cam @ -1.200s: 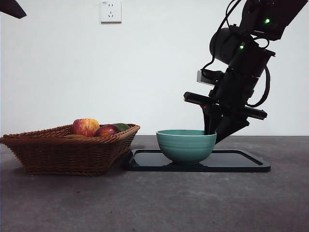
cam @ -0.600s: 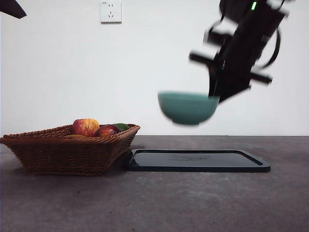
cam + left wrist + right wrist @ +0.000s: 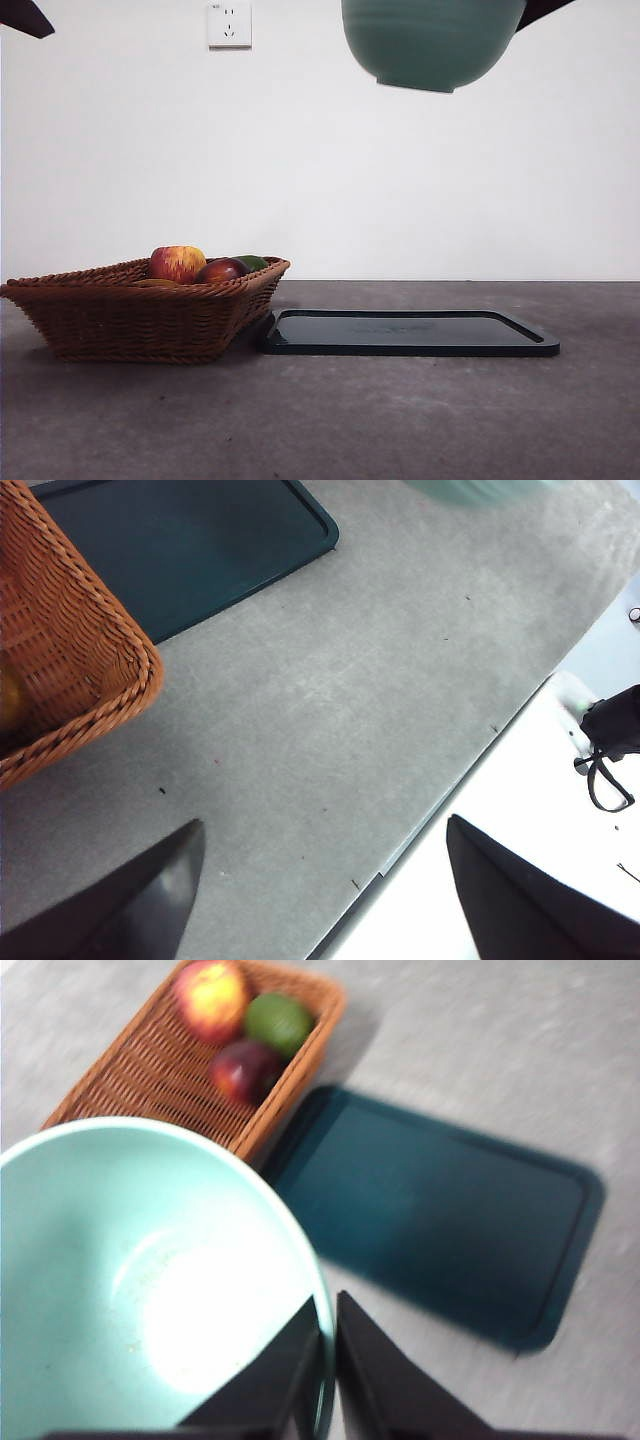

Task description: Pick up the wifruite, put it on the bowl, pick up the plate, put it on desk

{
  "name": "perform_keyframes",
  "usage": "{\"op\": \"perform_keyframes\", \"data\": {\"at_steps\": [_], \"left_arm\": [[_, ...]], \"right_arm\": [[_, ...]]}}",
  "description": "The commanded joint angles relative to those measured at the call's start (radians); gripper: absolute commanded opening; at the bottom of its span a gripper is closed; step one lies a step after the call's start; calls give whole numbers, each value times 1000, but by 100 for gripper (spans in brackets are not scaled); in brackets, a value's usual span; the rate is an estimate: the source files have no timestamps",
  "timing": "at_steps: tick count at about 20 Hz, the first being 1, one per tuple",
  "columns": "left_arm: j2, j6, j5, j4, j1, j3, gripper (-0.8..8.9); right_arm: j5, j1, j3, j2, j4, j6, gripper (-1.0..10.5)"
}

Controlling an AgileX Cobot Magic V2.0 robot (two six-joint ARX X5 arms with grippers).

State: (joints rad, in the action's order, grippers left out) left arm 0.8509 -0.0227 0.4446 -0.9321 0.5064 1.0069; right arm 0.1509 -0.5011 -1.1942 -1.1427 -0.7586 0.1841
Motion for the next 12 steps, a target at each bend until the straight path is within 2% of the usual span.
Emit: {"op": "perform_keyframes", "data": {"at_steps": [1, 6, 10, 12], "left_arm": [[5, 15, 5, 11, 6, 17, 375], [5, 15, 5, 11, 6, 17, 374], [5, 15, 5, 9, 6, 17, 374], [5, 15, 5, 8, 6, 17, 374]], "right_arm": [[-30, -45, 69, 32, 12, 2, 10], [-48, -132, 263, 58, 122, 57, 10], [-48, -191, 397, 22, 265, 125, 10], [-50, -208, 431, -11, 319, 134, 10]]}}
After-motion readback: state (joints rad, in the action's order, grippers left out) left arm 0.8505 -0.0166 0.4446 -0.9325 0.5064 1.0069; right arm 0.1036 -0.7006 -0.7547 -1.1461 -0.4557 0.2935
